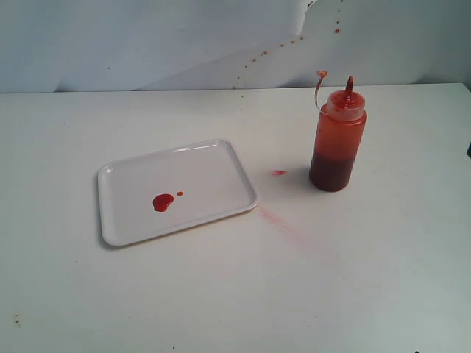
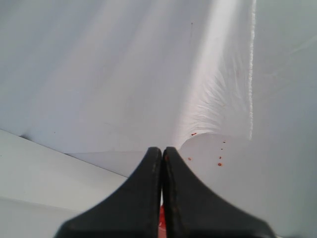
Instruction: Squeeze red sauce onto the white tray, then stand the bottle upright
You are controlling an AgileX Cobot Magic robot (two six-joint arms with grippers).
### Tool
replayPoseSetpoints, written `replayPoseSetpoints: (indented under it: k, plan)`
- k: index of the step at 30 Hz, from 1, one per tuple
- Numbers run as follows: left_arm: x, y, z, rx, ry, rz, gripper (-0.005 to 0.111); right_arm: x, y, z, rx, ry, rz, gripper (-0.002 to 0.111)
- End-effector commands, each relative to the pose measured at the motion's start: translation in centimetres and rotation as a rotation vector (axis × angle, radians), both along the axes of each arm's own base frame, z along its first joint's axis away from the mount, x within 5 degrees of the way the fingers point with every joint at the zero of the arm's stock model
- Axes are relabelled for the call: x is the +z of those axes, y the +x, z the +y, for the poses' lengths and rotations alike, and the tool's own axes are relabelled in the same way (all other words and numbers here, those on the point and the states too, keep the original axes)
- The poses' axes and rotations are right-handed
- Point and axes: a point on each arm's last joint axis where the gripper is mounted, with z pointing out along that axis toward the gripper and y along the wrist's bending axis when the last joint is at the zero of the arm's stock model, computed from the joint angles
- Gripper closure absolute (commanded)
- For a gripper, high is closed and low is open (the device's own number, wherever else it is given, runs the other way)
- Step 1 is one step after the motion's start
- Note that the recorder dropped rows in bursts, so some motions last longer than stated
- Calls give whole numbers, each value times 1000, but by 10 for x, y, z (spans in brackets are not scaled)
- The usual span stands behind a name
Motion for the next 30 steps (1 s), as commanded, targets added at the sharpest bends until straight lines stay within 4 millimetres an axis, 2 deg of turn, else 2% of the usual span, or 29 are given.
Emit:
replayPoseSetpoints:
  k: [1, 8, 13, 30]
  plan:
    - [-25, -3, 3, 45, -10, 36, 107, 0, -1, 0, 0, -8, -16, 108]
    - [-71, 2, 0, 7, -113, 22, 107, 0, -1, 0, 0, -8, -16, 108]
    - [-99, 7, 0, 2, -156, 91, 107, 0, -1, 0, 0, -8, -16, 108]
    - [-120, 6, 5, 76, -47, 314, 107, 0, -1, 0, 0, -8, -16, 108]
